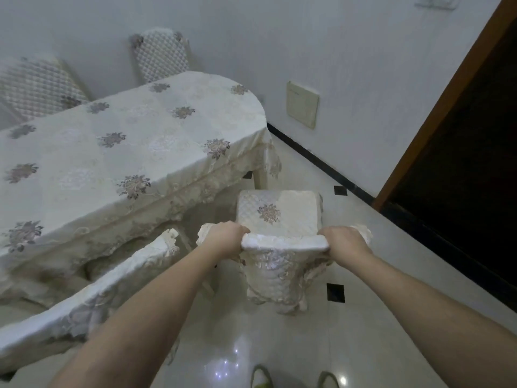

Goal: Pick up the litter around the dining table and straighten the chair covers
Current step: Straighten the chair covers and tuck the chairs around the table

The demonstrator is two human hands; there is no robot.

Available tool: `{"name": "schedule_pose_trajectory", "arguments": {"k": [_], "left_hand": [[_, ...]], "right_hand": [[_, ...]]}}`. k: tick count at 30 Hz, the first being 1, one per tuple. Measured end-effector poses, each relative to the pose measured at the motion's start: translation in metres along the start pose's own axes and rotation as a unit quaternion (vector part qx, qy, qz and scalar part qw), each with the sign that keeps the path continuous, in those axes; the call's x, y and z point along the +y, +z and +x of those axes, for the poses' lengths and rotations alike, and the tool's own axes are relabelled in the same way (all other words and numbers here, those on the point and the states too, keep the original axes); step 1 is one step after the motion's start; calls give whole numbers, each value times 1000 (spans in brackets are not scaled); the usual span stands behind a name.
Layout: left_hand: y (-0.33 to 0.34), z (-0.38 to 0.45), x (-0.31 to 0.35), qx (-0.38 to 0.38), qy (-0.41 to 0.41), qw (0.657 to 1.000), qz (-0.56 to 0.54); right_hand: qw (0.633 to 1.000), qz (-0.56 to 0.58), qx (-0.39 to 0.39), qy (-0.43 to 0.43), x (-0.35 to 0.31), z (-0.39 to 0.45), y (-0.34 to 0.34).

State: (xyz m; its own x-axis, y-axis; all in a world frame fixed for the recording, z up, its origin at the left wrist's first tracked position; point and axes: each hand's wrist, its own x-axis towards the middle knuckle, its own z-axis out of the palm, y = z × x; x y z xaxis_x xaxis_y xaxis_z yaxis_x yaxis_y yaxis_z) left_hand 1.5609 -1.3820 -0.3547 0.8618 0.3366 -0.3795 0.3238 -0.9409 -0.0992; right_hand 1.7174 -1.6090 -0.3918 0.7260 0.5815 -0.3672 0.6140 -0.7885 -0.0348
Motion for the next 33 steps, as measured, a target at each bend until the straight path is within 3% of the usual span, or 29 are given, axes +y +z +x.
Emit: {"name": "schedule_pose_trajectory", "arguments": {"k": [5, 17, 33], "left_hand": [[9, -21, 2, -7, -17, 999, -39], [29, -57, 25, 37, -91, 994, -53], [20, -36, 41, 44, -160, 984, -61]], "right_hand": [[993, -17, 60, -105, 9, -17, -2], [973, -51, 31, -225, 12, -4, -40], [960, -42, 61, -271, 11, 71, -48]]}}
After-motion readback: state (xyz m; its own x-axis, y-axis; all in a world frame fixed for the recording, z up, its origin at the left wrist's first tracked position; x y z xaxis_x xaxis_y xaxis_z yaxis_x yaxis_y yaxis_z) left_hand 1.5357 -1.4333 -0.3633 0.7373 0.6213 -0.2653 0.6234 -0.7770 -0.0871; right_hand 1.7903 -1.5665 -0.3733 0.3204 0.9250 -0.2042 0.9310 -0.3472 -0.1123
